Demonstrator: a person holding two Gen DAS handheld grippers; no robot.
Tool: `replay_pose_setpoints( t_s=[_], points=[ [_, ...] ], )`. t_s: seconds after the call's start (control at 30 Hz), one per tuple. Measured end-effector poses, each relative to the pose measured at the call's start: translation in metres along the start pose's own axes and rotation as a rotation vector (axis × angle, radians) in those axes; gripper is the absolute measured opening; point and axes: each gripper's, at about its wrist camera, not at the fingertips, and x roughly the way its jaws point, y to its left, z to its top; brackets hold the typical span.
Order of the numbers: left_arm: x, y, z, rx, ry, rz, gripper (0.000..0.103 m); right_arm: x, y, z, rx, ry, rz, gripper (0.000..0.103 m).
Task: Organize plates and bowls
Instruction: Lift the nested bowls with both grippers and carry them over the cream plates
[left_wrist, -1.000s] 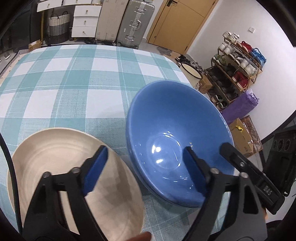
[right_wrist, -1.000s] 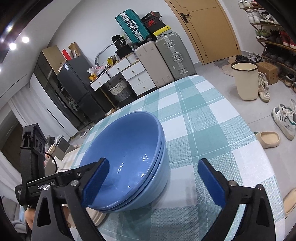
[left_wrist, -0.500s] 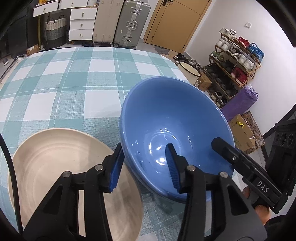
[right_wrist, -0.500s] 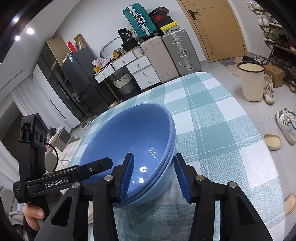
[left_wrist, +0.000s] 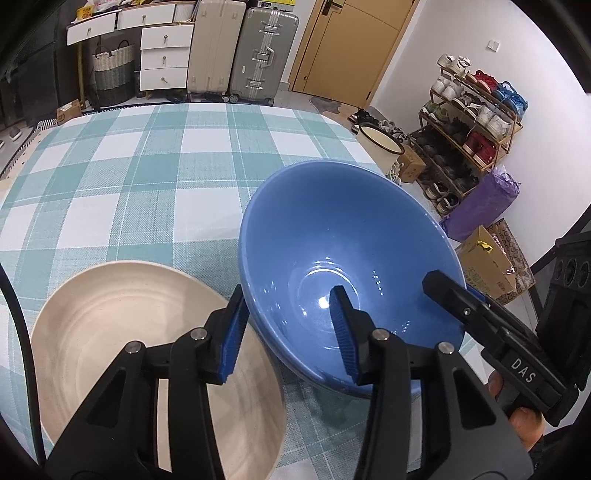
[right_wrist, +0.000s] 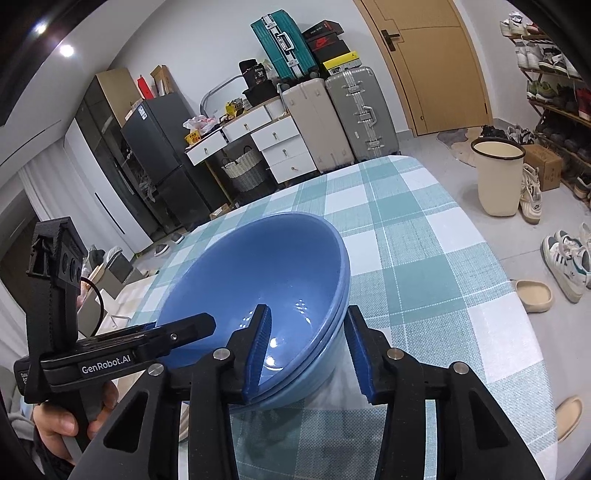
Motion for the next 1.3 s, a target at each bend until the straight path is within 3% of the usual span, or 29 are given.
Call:
replay_pose_setpoints(
  t_s=[0.67, 1.3],
  points=[
    [-0.026, -0.015, 0.001, 0.025, -0.033, 0.004, 0.042, -0.017, -0.003, 0.006, 0.012, -0.034, 0.005, 0.043],
    [-0.078, -0.019, -0.004, 0.032, -0.094, 0.004, 0.042, -0.04, 0.02, 0.008, -0.017, -0.069, 0.027, 0.043]
  ],
)
